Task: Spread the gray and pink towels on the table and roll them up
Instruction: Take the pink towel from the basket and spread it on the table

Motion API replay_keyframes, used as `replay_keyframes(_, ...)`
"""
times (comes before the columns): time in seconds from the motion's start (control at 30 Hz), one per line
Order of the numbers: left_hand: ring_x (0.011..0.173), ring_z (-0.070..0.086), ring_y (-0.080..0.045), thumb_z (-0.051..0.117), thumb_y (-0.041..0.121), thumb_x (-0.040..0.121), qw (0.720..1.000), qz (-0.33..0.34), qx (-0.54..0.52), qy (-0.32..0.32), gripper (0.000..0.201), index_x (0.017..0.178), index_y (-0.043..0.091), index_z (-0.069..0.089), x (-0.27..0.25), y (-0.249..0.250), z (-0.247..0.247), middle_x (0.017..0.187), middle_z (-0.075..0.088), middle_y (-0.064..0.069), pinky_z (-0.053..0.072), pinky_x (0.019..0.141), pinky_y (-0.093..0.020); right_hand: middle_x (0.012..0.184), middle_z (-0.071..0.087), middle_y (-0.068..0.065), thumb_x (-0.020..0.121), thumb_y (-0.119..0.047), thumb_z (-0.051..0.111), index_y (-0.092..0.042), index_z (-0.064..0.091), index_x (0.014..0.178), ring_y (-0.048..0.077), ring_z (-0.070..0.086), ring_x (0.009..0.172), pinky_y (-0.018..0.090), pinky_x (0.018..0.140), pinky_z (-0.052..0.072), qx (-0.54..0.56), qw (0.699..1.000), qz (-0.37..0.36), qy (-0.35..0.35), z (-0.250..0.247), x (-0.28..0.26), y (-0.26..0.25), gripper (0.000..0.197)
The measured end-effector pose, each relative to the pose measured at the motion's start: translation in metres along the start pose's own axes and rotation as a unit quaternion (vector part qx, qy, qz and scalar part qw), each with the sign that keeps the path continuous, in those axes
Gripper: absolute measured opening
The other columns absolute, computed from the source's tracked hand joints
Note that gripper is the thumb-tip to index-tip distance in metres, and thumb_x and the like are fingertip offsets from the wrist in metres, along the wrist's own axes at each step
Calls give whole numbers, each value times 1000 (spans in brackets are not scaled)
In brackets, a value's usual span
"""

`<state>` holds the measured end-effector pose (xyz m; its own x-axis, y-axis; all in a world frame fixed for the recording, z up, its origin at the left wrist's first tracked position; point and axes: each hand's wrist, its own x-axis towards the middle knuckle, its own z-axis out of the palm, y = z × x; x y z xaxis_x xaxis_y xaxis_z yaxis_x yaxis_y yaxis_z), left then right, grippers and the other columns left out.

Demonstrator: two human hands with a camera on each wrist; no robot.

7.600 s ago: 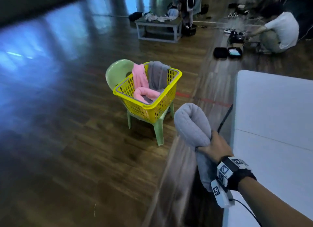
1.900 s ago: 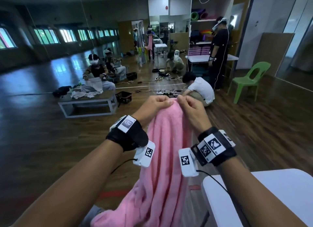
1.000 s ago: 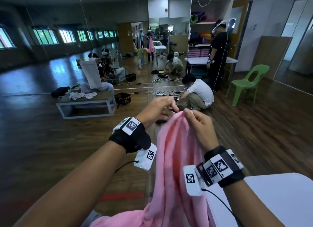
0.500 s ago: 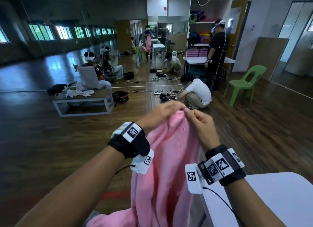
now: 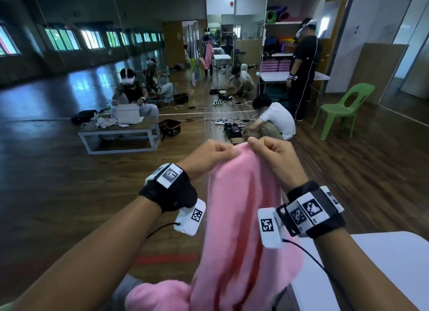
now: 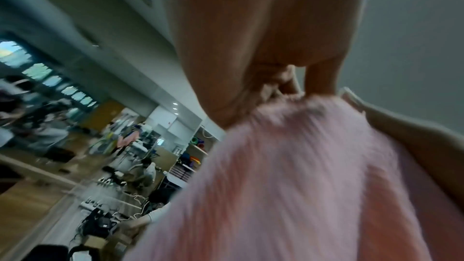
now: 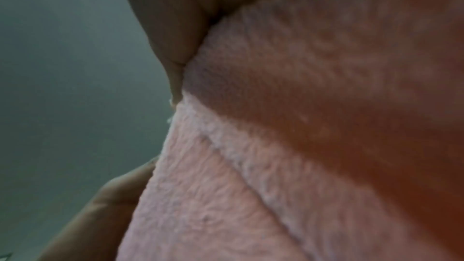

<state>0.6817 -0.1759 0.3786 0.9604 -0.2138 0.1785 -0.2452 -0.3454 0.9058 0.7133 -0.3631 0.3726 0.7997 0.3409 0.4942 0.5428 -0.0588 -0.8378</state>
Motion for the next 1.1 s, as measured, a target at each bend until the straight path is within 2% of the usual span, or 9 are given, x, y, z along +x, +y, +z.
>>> replay_keyframes(0.17,68,51,-12,60,27,90,974,25,-85,210,19,78,15,68,6,-6,-38,73,61,5,39,64,-29,61,32,1,90,-33,62,-3,43,58,10,29,59,29,54,21,-29,997,60,-45,-4,-35,37,48)
replay_keyframes(0.27,91,60,-10,53,33,94,999,13,5,37,23,104,18,67,2,-10,-9,99,66,7,46,82,-28,58,32,-6,91,-28,61,-13,45,58,5,29,57,23,51,22,-4,1000,28,9,-5,-32,24,40)
replay_keyframes(0.33,78,56,-10,55,33,92,998,-4,44,-51,33,103,3,65,3,-13,10,89,62,3,43,70,-23,57,40,-5,91,-27,62,-7,53,60,6,35,58,21,52,27,7,999,15,30,-6,-19,12,38)
replay_keyframes(0.43,66,48,-9,60,32,82,997,20,-1,74,35,83,-3,64,8,-15,-5,72,57,2,36,63,-23,61,44,1,90,-31,63,5,53,64,8,38,60,26,56,30,-20,998,46,-24,-10,-19,18,45)
replay_keyframes(0.57,67,49,-8,58,27,88,978,25,-45,201,21,69,23,64,7,-18,-20,70,57,10,36,68,-28,63,38,4,87,-34,67,3,48,64,12,34,59,29,53,25,-3,995,86,-40,-12,-43,36,48)
replay_keyframes(0.73,68,53,-1,58,20,91,997,-27,-17,-72,10,88,12,63,1,-20,22,74,60,11,41,63,-14,60,49,-6,88,-24,66,-5,60,64,2,41,59,18,55,32,-5,999,16,29,-9,-20,9,32)
replay_keyframes(0.93,68,51,-7,60,27,82,990,19,-62,127,15,82,12,63,-1,-23,-16,74,57,3,39,62,-20,60,46,-5,83,-29,71,-6,57,61,6,39,58,27,54,29,-24,995,90,-45,-17,-44,38,34)
replay_keyframes(1.03,85,53,-15,57,33,85,999,-29,-27,-20,21,99,18,64,1,-26,10,94,60,-1,40,75,-30,63,56,-3,84,-21,70,-7,63,67,3,46,61,19,55,36,8,999,43,-29,-15,-34,20,23)
replay_keyframes(1.1,76,48,-17,62,37,83,997,-33,-22,-68,20,90,18,67,3,-29,24,84,57,-4,35,68,-32,72,67,3,83,-20,71,-5,70,78,3,54,68,16,63,41,-1,999,30,-41,-14,-23,7,16)
